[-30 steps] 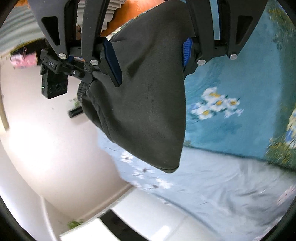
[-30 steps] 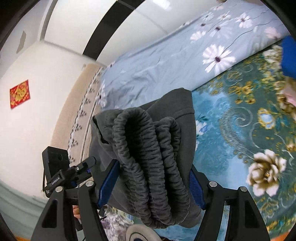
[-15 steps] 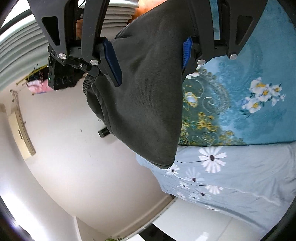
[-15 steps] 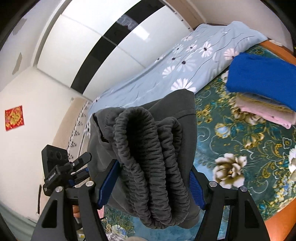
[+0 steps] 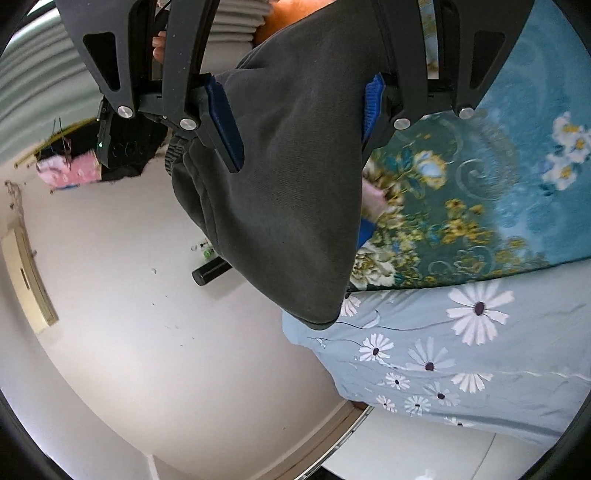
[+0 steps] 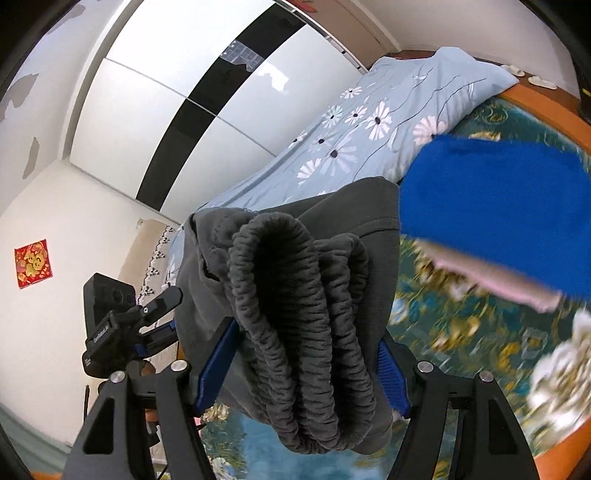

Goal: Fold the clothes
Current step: 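Carry the folded sweatpants with both tools toward the blue clothes stack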

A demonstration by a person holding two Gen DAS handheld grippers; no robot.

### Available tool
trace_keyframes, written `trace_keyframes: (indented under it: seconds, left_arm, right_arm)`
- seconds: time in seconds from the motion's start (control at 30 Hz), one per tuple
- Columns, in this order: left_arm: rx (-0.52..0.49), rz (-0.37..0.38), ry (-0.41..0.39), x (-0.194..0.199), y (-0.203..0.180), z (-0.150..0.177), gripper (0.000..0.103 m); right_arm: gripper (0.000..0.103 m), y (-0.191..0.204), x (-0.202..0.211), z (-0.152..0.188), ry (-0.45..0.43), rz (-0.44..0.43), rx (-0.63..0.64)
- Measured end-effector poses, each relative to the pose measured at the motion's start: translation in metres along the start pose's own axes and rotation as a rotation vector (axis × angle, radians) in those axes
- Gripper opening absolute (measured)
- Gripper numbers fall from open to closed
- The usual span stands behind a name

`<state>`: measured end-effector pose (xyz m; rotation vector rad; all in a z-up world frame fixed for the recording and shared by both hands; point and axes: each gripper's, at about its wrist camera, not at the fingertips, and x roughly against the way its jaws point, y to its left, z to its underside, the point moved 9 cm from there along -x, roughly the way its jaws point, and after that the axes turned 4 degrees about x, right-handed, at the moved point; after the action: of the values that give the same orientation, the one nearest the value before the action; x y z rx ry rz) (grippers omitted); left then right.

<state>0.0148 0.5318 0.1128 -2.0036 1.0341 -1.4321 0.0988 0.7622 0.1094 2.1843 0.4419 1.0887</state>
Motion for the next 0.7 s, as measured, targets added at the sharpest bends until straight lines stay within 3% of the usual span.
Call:
trace_keyframes:
  seconds: [0.17, 0.33, 0.7]
  left_arm:
    - [0.057, -0.021, 0.044, -0.081, -0.027, -0.031, 0.058]
    - [0.027, -0.081, 0.118, -0.153, -0.055, -0.051, 0.058]
    - [-0.032, -0.188, 0.296, -0.289, -0.071, -0.077, 0.058]
  right_arm:
    - [0.073, -0.077, 0.011, -0.049, 0.022, -0.025, -0.070]
    - [0.073, -0.142, 0.016, -0.082, 0.031, -0.037, -0.150]
    - [0.073, -0.247, 0.004, -0.103, 0.024, -0.001, -0.357]
